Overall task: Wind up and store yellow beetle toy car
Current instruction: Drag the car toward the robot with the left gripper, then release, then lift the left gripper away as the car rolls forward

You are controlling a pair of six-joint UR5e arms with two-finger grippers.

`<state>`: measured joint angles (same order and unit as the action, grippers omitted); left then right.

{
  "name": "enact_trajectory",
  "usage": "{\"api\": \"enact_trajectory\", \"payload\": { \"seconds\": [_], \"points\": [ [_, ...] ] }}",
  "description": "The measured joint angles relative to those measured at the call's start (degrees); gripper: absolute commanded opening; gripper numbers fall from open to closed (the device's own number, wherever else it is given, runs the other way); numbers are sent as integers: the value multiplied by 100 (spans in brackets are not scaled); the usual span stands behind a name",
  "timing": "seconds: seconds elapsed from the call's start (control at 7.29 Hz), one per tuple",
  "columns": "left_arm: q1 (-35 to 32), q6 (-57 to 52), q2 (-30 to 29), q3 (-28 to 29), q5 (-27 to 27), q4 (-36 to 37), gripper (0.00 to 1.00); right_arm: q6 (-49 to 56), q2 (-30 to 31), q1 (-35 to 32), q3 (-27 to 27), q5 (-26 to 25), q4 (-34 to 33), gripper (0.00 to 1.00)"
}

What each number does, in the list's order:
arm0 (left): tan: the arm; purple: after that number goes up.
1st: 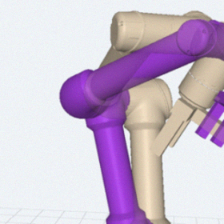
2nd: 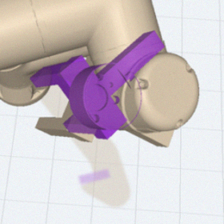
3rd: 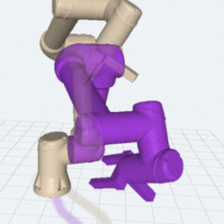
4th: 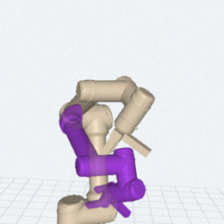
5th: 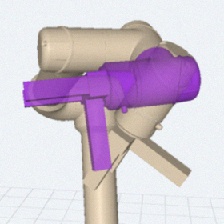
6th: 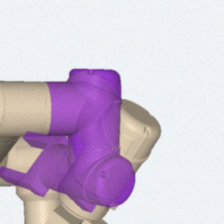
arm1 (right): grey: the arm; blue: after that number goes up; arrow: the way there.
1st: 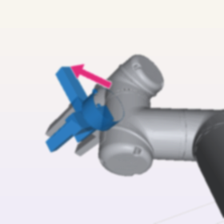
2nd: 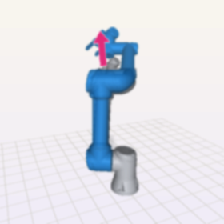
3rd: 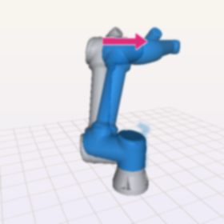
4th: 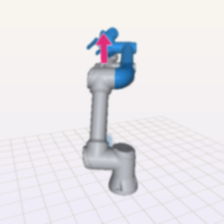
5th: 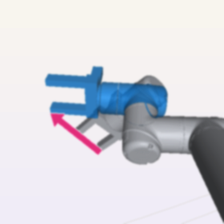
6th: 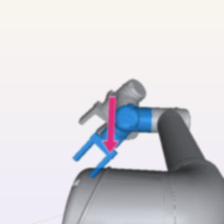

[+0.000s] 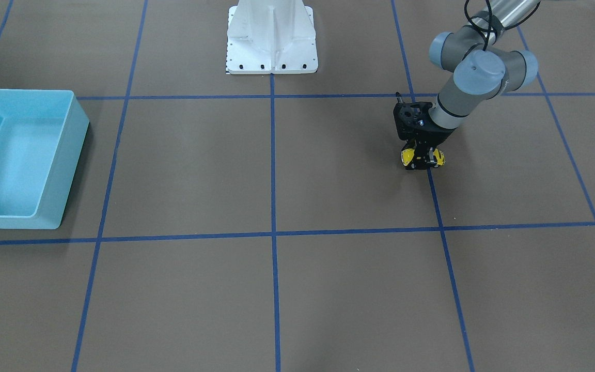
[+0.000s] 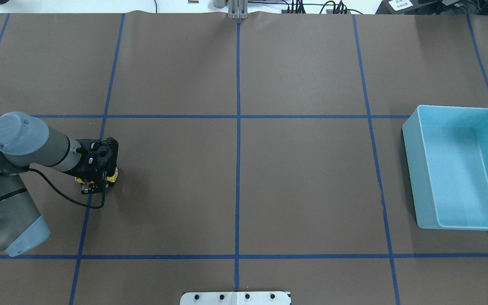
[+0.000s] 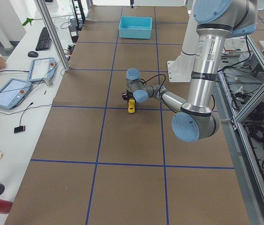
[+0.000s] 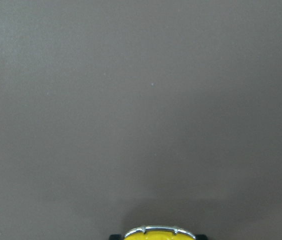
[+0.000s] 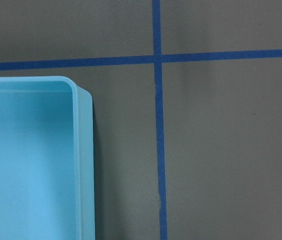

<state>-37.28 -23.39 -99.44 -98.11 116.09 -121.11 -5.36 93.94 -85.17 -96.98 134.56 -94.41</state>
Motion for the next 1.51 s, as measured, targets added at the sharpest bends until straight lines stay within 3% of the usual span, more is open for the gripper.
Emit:
{"api": "enact_trajectory", "payload": {
  "seconds": [0.14,0.27,1.1,1.51],
  "points": [
    [-18,-25,68,-4,17,-68,57,0,1,0,2,0,-2,100],
    [-25,-59,119,-5,24,-111,100,0,1,0,3,0,-1,100],
    [-247,-120,155,-77,129,-130,100,0,1,0,-4,0,2,100],
    [-837,-120,277,-73,503,-87,100,0,-19,0,-3,0,2,100]
  ]
}}
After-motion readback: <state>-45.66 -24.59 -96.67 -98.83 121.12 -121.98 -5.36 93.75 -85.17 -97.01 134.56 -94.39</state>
